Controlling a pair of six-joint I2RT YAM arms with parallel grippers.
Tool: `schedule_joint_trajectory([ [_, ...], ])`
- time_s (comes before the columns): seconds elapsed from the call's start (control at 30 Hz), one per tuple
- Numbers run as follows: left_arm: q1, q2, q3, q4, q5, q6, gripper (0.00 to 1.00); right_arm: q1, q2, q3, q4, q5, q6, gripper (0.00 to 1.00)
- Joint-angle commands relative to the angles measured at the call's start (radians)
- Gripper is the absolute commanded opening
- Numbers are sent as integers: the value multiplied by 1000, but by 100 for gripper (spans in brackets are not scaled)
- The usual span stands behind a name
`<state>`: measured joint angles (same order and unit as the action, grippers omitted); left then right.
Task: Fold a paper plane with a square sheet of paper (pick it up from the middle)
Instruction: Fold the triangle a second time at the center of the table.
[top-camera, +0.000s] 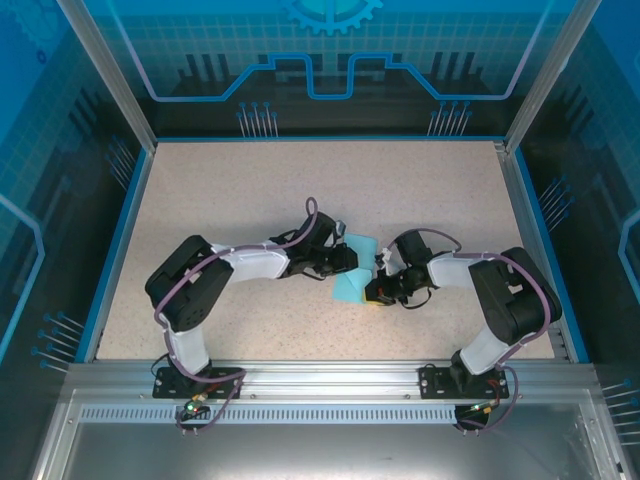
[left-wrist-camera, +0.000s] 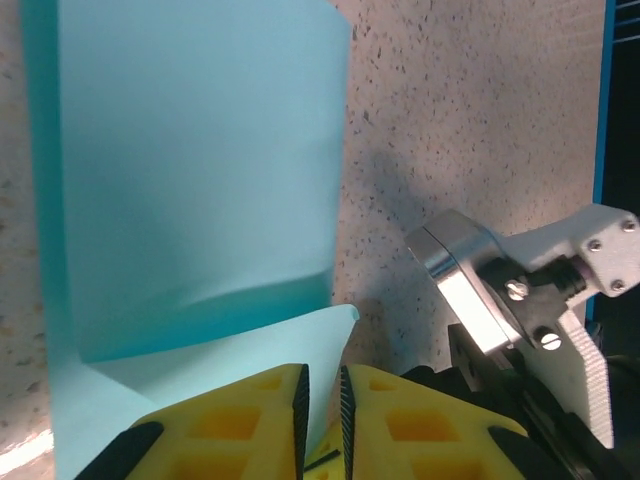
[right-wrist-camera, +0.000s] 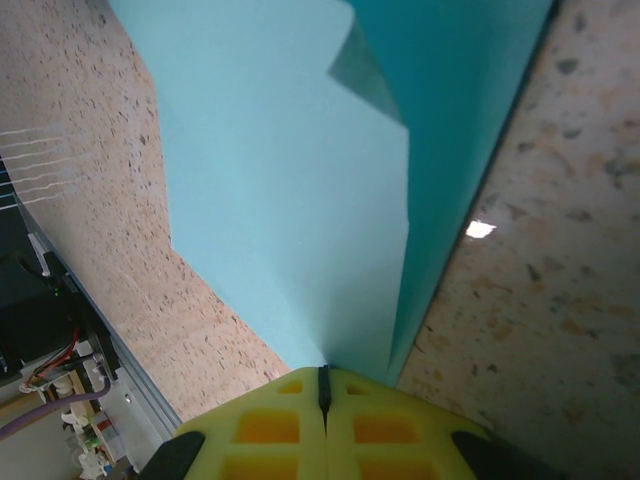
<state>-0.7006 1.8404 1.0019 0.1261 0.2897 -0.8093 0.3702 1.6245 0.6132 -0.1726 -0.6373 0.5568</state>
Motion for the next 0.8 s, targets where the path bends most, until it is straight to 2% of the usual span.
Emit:
schedule_joint_trajectory([
  [0.0, 4, 57, -1, 22, 18, -11, 18, -16, -18, 2, -93, 14, 0, 6],
  [0.3, 2, 117, 10, -54, -42, -13, 16, -5, -94, 76, -103, -24, 50, 10],
  [0.6, 3, 109, -2, -57, -47, -8, 16, 50, 37, 146, -101, 22, 63, 10],
  [0.77, 3, 113, 12, -71, -46, 1, 16, 50, 58, 84, -103, 64, 48, 10],
])
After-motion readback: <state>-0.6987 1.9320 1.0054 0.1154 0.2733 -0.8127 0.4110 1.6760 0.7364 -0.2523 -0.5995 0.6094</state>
